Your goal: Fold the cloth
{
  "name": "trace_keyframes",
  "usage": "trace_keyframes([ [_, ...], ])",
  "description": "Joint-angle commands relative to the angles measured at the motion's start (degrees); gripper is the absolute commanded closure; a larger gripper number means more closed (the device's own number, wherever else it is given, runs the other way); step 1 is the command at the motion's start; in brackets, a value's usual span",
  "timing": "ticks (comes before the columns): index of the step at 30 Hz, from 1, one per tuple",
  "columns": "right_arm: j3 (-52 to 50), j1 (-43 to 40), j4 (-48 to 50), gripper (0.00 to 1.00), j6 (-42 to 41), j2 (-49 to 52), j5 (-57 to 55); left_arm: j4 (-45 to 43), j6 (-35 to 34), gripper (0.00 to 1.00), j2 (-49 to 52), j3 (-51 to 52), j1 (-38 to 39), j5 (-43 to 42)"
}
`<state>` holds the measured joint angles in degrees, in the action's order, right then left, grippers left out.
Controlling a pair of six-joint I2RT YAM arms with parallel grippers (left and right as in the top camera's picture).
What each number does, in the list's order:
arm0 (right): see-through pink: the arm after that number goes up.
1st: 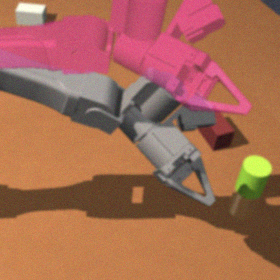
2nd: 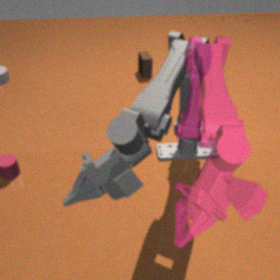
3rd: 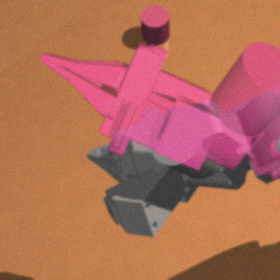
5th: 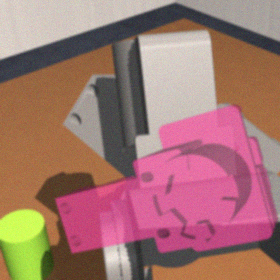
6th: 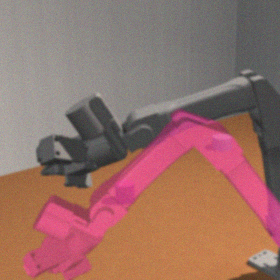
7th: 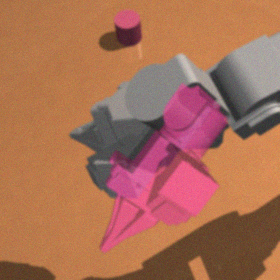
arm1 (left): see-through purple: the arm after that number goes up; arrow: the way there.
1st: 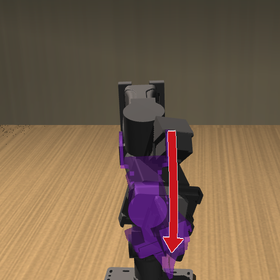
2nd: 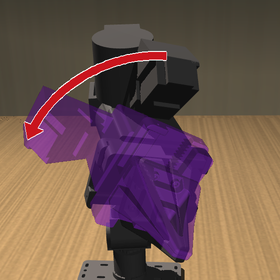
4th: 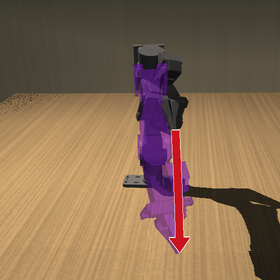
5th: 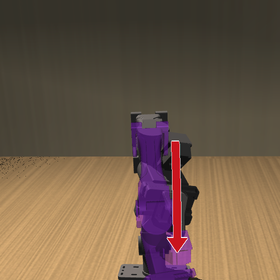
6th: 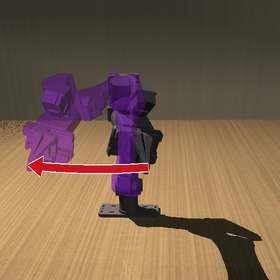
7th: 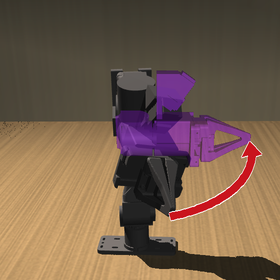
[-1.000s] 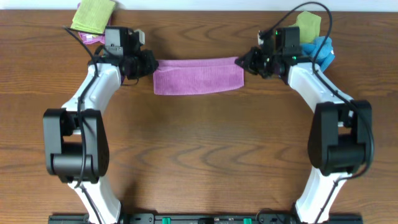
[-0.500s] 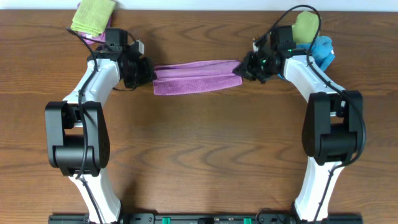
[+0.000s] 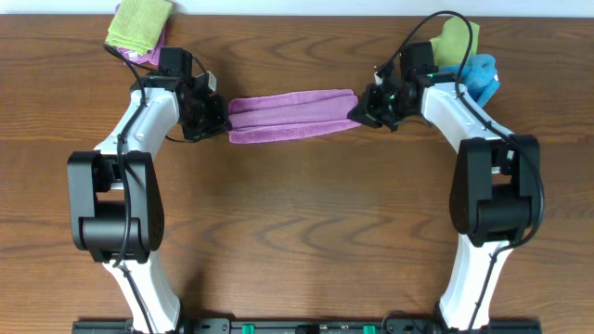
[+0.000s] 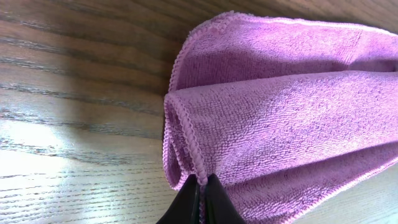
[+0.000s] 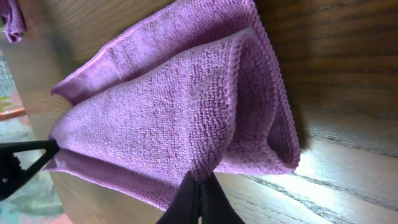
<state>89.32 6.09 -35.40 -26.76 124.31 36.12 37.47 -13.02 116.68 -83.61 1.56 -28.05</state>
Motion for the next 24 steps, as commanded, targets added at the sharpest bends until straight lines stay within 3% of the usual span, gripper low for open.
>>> trace_keyframes([
  [1,1.1,-0.5,-0.2,0.99,1.2,0.2,-4.7,0.4,1.5,0.94,0.4,-1.0,-1.1,4.7],
  [19,1.1,0.3,12.8,0.99,-4.1,0.2,-4.8,-14.8,-2.3,0.94,1.2,-1.0,0.4,4.5],
  [24,1.1,0.3,14.4,0.98,-4.1,0.3,-6.9,-15.3,-2.6,0.94,3.0,-1.0,0.3,4.5],
])
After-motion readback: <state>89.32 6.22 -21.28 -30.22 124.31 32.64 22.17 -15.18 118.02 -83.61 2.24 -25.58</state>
